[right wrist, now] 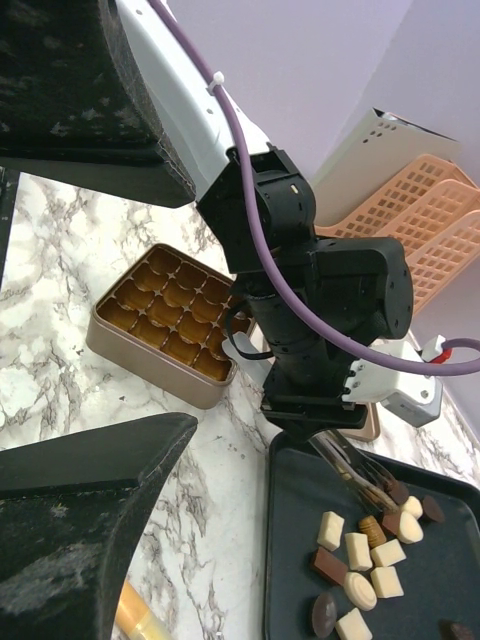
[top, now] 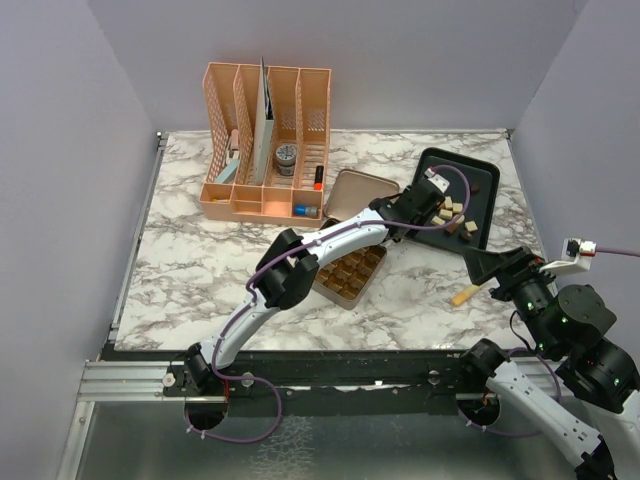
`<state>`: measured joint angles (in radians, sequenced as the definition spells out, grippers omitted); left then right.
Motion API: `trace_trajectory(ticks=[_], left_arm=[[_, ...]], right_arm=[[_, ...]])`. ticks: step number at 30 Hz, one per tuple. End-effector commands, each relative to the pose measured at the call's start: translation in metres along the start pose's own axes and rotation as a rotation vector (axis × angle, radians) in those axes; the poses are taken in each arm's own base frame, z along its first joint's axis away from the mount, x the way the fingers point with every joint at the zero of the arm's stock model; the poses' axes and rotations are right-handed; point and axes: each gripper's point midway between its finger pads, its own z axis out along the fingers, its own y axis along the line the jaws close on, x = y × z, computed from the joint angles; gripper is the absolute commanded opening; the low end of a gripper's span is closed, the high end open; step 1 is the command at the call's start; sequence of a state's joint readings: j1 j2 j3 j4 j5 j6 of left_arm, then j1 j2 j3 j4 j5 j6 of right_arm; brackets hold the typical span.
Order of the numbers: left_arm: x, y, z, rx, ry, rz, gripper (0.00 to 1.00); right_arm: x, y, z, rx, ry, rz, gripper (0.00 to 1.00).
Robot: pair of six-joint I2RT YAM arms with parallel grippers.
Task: Pack the chocolate
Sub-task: Pick up the fake chocolate from the plate.
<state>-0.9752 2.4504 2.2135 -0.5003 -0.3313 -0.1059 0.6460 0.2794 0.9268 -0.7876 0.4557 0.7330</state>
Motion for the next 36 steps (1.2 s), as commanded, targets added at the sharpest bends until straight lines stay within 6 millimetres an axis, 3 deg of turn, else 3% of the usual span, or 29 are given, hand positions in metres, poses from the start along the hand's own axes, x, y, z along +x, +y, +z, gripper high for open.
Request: trace_trajectory(ticks=[1,18,29,36], left_arm=[[-0.016,-0.001,0.001,-0.010,-0.052,0.005,0.40],[-0.025,-0.003,-0.030,0.050,-0.061,-0.030,0.28],[-0.048,0.000,-0.071,0.103,-0.114,-0.082,0.27],[-0.049,0.010,-0.099,0.107,-0.120,-0.111,0.27]], right_arm=[[-0.008,-0.002,-0.004,0.010,-0.030,0.010,0.88],[-0.004,-0.004,-0.002,0.010,-0.025,0.013,0.88],[-0.003,-0.004,-0.001,0.012,-0.026,0.015,0.88],[0.000,-0.004,0.000,0.008,-0.016,0.018,0.88]])
